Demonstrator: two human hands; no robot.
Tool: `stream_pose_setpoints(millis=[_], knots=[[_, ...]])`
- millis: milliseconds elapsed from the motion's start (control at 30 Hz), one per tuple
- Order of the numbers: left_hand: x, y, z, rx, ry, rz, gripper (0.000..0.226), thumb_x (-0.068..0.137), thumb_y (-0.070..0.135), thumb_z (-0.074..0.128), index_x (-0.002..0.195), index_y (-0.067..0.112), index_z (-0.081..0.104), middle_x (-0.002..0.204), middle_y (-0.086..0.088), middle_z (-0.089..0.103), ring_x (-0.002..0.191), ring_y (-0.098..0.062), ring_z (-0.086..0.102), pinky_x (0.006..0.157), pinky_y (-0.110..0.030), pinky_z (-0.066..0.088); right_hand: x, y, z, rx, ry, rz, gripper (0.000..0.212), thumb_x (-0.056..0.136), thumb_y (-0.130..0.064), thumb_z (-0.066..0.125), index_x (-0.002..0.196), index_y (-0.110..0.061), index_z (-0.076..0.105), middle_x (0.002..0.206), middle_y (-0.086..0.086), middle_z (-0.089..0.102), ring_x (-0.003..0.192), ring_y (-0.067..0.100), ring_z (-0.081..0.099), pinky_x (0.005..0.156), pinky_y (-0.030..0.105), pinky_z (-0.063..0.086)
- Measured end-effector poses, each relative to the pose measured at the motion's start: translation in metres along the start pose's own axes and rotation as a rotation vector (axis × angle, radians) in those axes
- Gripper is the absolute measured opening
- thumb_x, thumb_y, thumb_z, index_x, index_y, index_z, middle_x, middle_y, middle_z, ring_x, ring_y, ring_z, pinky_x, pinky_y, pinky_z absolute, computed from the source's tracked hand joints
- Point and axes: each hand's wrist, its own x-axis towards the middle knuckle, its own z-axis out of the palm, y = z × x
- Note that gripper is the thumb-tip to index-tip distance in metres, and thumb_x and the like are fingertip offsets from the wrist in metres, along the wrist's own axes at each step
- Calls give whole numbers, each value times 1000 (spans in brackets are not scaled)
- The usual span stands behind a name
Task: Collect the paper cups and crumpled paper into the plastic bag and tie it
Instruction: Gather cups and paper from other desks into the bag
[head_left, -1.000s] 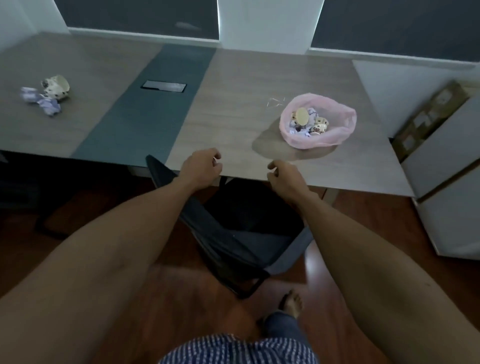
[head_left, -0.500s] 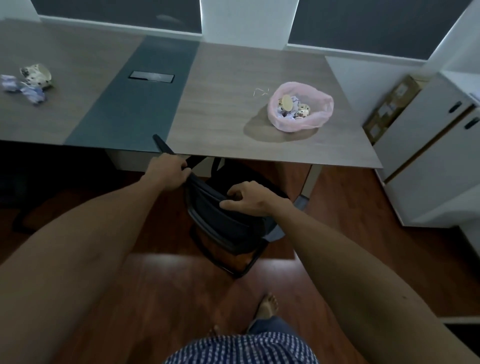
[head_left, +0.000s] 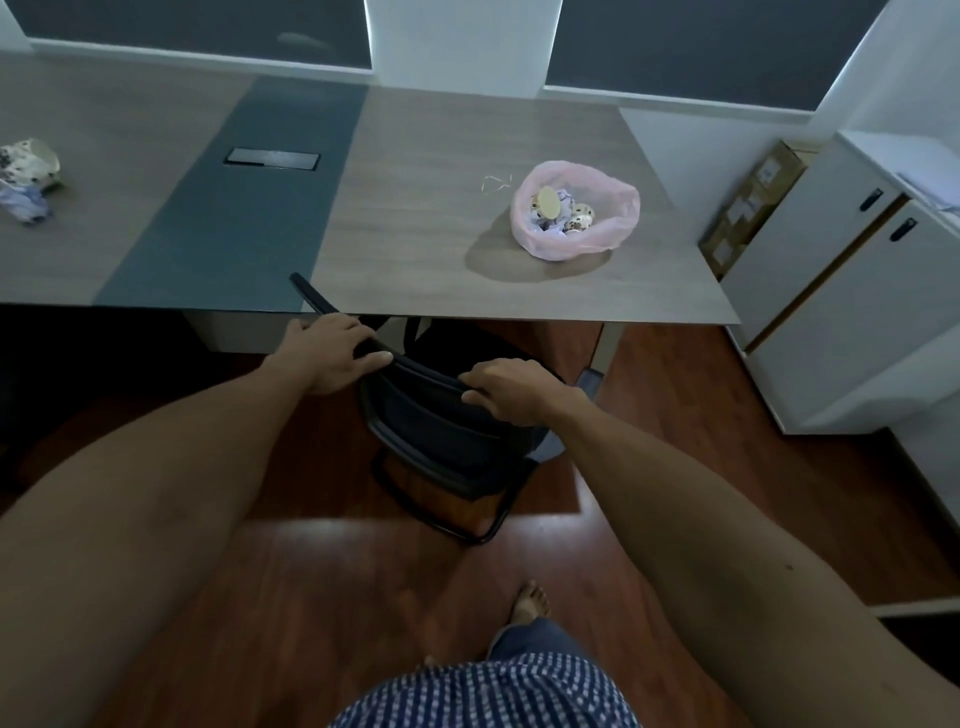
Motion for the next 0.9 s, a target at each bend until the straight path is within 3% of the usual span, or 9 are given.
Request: stream_pose_setpoints(millis=[200, 400, 567, 700, 900], knots=[[32, 43, -4, 58, 32, 119, 64, 95, 75, 24, 134, 36, 55, 130, -1, 55, 129, -28, 44, 107, -52, 29, -30, 60, 0, -122, 22, 84, 33, 108, -39, 38, 131, -20, 54, 121, 3, 57, 109, 27, 53, 73, 41, 49], [76, 91, -9, 34, 57, 258, 54, 99, 64, 38, 135, 30, 61, 127, -6, 59, 120, -32, 51, 103, -46, 37, -50, 113, -9, -231, 35, 311, 22, 108, -29, 43, 122, -18, 57, 120, 5, 56, 115, 29, 47, 80, 44, 37], [110, 117, -11, -29, 65, 296, 60, 95, 69, 41, 121, 24, 69, 109, -6, 63, 107, -31, 56, 95, -48, 47, -48, 158, -14, -216, 29, 386, 22, 106, -27, 45, 116, -15, 61, 117, 9, 61, 114, 31, 55, 82, 45, 48], [129, 139, -15, -23, 120, 299, 54, 94, 67, 47, 112, 22, 70, 106, -5, 64, 104, -28, 57, 86, -43, 50, -45, 193, -17, -203, 40, 378, 19, 105, -26, 48, 112, -12, 60, 111, 12, 63, 105, 33, 61, 71, 38, 43], [157, 162, -18, -104, 129, 291, 51, 90, 71, 52, 101, 25, 72, 95, -1, 63, 97, -26, 59, 78, -42, 53, -41, 236, -17, -144, 85, 389, 18, 103, -20, 50, 111, -7, 60, 108, 14, 64, 101, 35, 62, 72, 40, 46]])
